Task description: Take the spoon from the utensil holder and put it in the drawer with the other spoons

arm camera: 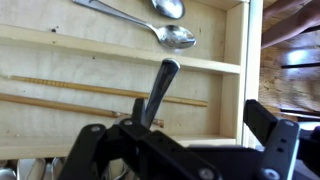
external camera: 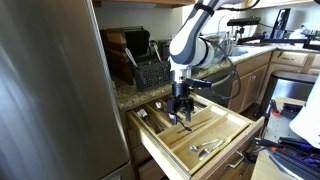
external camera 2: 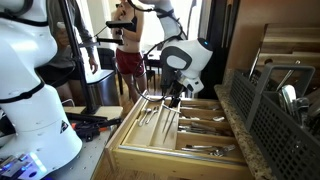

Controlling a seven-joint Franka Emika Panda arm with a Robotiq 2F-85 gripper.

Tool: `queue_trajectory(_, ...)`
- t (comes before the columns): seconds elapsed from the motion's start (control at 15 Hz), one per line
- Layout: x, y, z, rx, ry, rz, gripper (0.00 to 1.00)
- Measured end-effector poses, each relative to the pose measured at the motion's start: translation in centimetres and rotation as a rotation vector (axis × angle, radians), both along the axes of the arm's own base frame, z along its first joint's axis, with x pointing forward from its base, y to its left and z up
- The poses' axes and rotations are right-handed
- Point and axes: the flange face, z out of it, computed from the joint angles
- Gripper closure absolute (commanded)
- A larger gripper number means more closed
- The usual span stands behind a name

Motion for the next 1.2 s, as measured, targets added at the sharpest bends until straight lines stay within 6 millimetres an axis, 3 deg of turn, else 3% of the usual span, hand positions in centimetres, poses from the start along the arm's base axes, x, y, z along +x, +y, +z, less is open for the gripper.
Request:
queue_trajectory(0.67,-0.3,0.2,-0.4,0.017,0.013,-0.043,0.0)
queue_trajectory(1.2,-0.7,0.4,-1.7,0.019,0.03,-0.071,0.0)
